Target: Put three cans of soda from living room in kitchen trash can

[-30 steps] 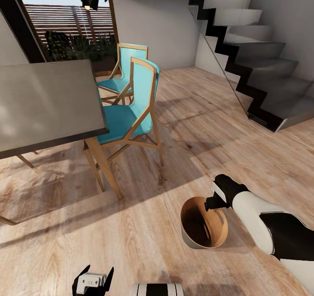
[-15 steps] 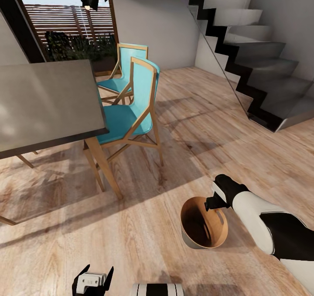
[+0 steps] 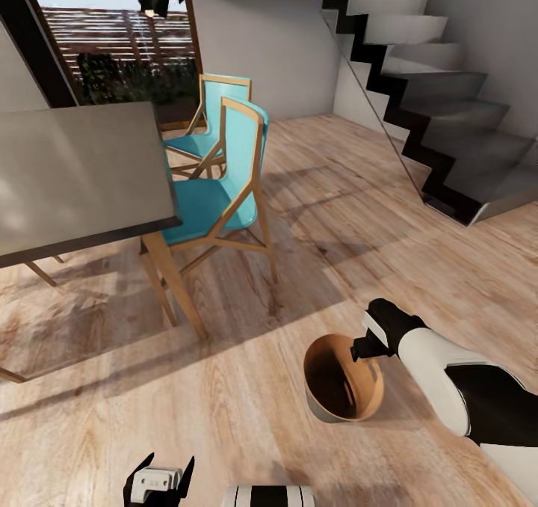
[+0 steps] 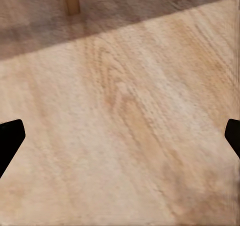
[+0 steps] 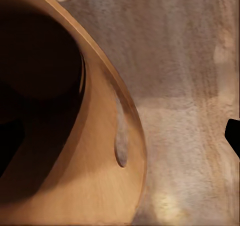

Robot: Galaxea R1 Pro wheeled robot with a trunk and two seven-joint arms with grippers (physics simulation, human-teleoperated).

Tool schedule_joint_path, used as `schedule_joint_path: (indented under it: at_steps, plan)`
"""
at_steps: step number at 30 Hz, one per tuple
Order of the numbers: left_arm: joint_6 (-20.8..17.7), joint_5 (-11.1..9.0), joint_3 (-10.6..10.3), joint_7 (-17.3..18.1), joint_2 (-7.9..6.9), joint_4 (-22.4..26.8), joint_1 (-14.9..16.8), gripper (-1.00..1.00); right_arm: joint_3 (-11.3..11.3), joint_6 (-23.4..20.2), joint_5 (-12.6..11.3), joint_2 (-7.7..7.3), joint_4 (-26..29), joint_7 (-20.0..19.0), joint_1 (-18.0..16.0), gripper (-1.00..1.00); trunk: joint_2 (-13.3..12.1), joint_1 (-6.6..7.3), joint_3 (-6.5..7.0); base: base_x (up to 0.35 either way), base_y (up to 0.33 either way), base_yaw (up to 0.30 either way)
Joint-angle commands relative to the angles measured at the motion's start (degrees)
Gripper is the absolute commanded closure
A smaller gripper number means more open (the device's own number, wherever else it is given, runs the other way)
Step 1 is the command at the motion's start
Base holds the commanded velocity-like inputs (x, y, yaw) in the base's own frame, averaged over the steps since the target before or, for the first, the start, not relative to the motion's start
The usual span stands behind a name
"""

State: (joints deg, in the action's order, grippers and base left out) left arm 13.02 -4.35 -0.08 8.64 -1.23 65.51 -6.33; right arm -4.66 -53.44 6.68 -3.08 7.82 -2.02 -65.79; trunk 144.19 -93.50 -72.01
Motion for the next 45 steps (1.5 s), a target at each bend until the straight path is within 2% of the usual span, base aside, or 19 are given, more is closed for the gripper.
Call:
schedule_joint_path:
  at_steps: [1, 19, 30, 45]
  plan:
    - [0.0, 0.0, 0.0, 0.0, -0.02, 0.0, 0.0, -1.00, 0.0, 0.0, 0.0, 0.00, 0.0, 0.0, 0.0, -1.00, 0.0, 0.00, 0.00, -0.084, -0.130, 0.000]
    - [0.2, 0.0, 0.2, 0.0, 0.00, 0.1, 0.0, -1.00, 0.0, 0.0, 0.0, 0.04, 0.0, 0.0, 0.1, -1.00, 0.0, 0.00, 0.00, -0.023, -0.036, 0.000]
    - [0.0, 0.0, 0.0, 0.0, 0.00, -0.2, 0.0, -1.00, 0.0, 0.0, 0.0, 0.00, 0.0, 0.0, 0.1, -1.00, 0.1, -0.28, -2.44, -0.001, -0.001, 0.000]
    - [0.1, 0.0, 0.0, 0.0, 0.00, -0.3, 0.0, -1.00, 0.0, 0.1, 0.0, 0.08, 0.0, 0.0, 0.1, -1.00, 0.1, -0.28, -2.44, 0.000, 0.000, 0.000]
